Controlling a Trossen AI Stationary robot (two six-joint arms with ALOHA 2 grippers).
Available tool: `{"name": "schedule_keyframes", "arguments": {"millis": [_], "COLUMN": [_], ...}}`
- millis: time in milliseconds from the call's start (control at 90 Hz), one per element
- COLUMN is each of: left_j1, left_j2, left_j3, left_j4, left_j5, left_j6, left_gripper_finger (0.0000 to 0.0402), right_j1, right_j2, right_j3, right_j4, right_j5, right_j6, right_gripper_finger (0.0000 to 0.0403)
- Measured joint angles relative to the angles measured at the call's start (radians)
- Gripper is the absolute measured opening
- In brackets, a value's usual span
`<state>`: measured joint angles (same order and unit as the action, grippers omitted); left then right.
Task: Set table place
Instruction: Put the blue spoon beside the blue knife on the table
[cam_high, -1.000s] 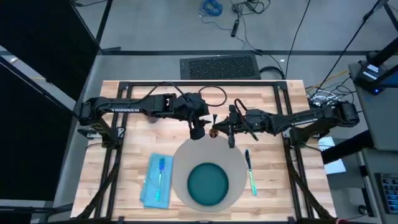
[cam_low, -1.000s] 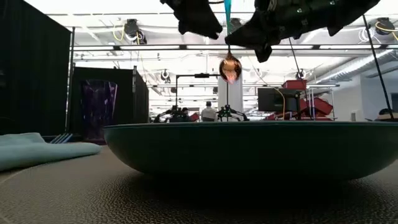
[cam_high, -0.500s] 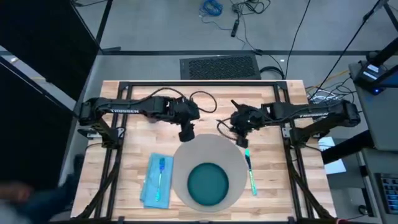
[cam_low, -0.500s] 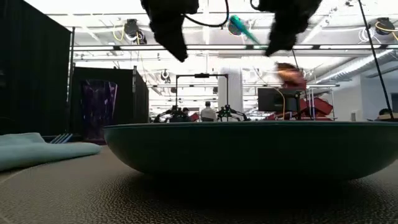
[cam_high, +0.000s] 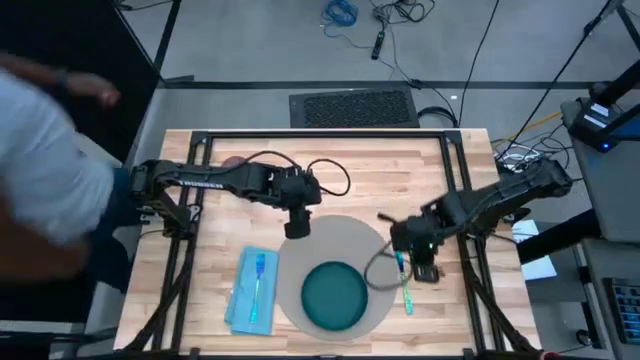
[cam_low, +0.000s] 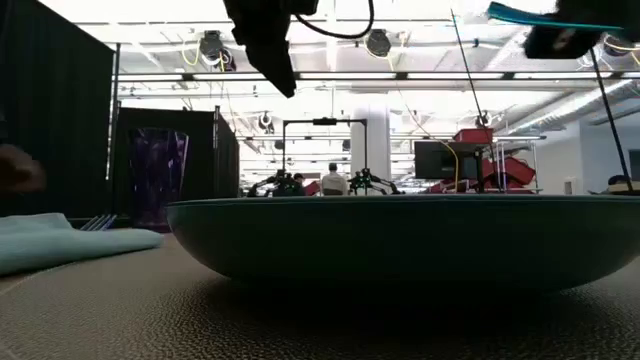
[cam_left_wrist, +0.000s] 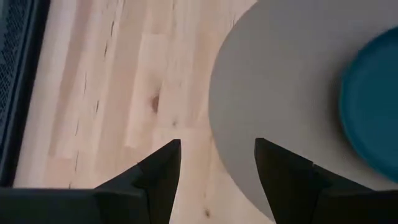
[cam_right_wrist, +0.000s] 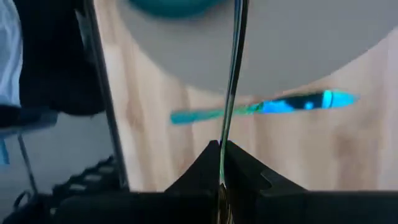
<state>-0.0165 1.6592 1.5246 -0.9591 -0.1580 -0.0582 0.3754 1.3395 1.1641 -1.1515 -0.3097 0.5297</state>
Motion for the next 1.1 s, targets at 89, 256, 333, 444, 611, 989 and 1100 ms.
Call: {"name": "schedule_keyframes", "arguments": {"millis": [89,256,333,444,611,989,1100], "left_j1": [-0.012,-0.052,-0.083,-0.126,-0.164,-0.172,-0.145], "left_j2": [0.0,0.0,0.0,0.0,0.0,-0.002,0.008], "left_j3": [-0.003,-0.07,-0.112,-0.172,-0.225,-0.229,-0.228], "left_j4": [0.014,0.113,0.181,0.293,0.617,0.966,0.968], "left_j5": [0.011,0.22,0.309,0.338,0.312,0.073,0.068], "left_j6": [-0.006,0.046,0.056,0.056,0.048,0.121,0.119], "left_gripper_finger": [0.019,0.019,0.019,0.019,0.019,0.019,0.019], "right_j1": [0.06,0.152,0.182,0.198,0.175,0.109,0.083], "right_j2": [0.057,0.149,0.164,0.15,0.065,-0.052,-0.049], "right_j3": [0.0,0.0,0.0,0.0,0.027,0.04,0.039], "right_j4": [0.0,-0.009,-0.009,-0.01,0.003,0.167,0.179], "right_j5": [-0.027,-0.132,-0.135,-0.07,0.213,0.491,0.489], "right_j6": [0.048,0.129,0.139,0.14,0.098,-0.132,-0.162], "right_gripper_finger": [0.0,0.0,0.0,0.0,0.0,0.0,0.0]}}
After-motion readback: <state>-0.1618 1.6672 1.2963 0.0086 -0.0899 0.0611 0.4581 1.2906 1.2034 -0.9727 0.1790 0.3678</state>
